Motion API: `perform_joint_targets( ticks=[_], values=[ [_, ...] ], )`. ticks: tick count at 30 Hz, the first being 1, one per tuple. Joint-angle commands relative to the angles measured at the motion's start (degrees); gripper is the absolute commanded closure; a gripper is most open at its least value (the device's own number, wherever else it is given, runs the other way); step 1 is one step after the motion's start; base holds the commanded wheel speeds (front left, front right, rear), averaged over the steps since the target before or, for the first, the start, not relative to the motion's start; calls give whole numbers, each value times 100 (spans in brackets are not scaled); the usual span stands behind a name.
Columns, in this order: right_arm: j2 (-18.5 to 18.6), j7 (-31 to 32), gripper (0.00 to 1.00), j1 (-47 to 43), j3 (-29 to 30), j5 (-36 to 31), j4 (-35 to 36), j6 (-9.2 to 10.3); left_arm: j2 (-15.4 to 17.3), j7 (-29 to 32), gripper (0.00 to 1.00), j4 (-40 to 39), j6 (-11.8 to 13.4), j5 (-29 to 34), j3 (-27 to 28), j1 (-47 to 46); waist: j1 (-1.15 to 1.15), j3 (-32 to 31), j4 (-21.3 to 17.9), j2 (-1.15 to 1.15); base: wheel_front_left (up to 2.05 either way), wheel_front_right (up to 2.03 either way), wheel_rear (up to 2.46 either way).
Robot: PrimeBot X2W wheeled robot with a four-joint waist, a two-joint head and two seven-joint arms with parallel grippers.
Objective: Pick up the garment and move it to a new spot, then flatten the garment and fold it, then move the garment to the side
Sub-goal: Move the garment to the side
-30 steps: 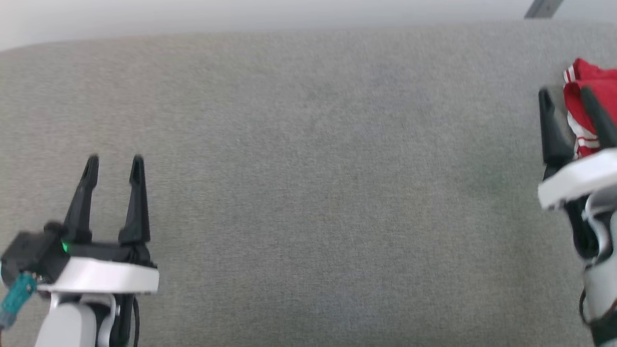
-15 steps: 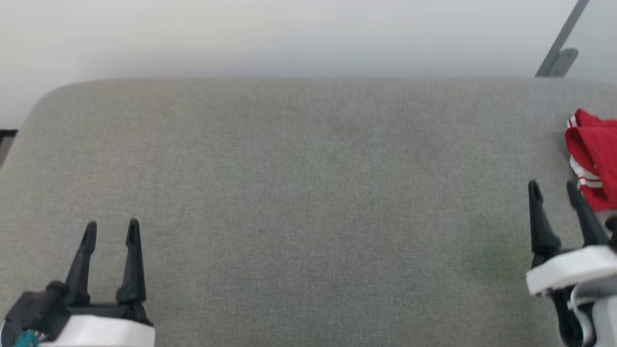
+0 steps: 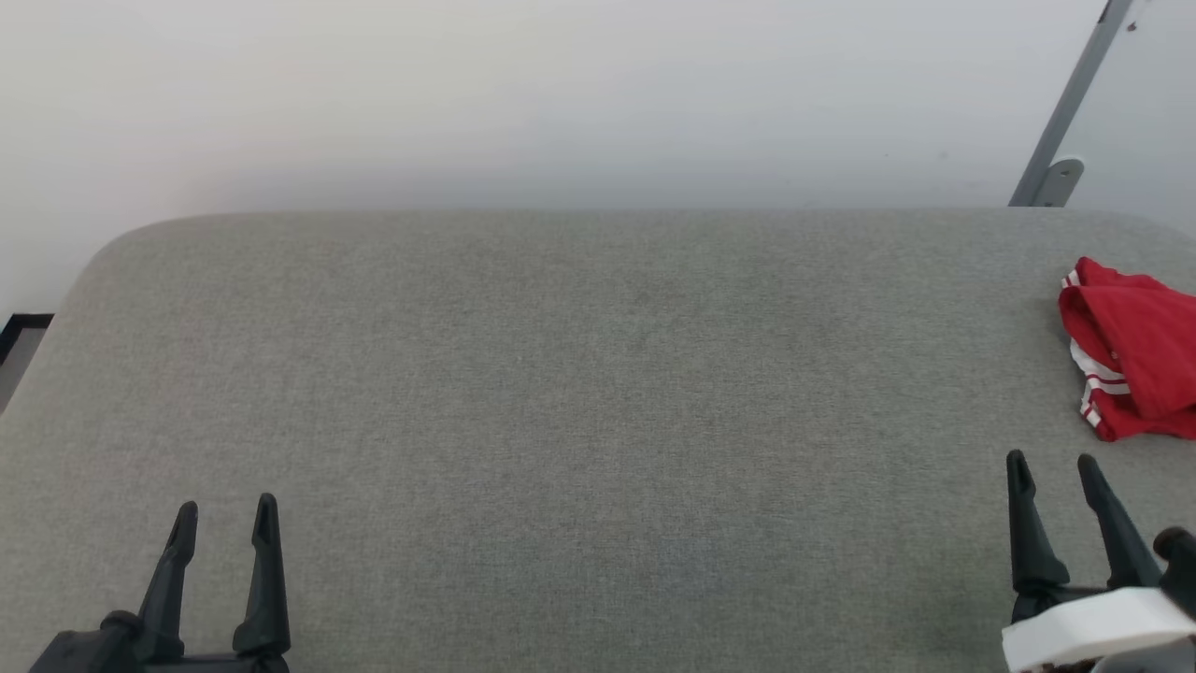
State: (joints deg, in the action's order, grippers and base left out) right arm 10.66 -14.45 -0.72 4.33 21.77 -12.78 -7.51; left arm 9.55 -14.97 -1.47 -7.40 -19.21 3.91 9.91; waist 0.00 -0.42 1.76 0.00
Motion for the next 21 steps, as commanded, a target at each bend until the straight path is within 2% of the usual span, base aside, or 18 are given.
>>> perform_joint_targets(
  ticks=[1, 14, 21],
  values=[
    [-83, -59, 0, -147, 29, -37, 115, 4, -25, -29, 0, -31, -10, -3, 32, 114, 0, -36, -45, 0, 0, 0, 0],
    [-277, -78, 0, -559, 85, -179, 612, 4, -109, -29, 0, 41, -10, -36, 37, 218, 0, -122, -213, 0, 0, 0, 0],
    [-221, -78, 0, -589, 49, -246, 743, 4, -125, -29, 0, 68, -10, -42, 32, 194, 0, -105, -242, 0, 0, 0, 0]
  ],
)
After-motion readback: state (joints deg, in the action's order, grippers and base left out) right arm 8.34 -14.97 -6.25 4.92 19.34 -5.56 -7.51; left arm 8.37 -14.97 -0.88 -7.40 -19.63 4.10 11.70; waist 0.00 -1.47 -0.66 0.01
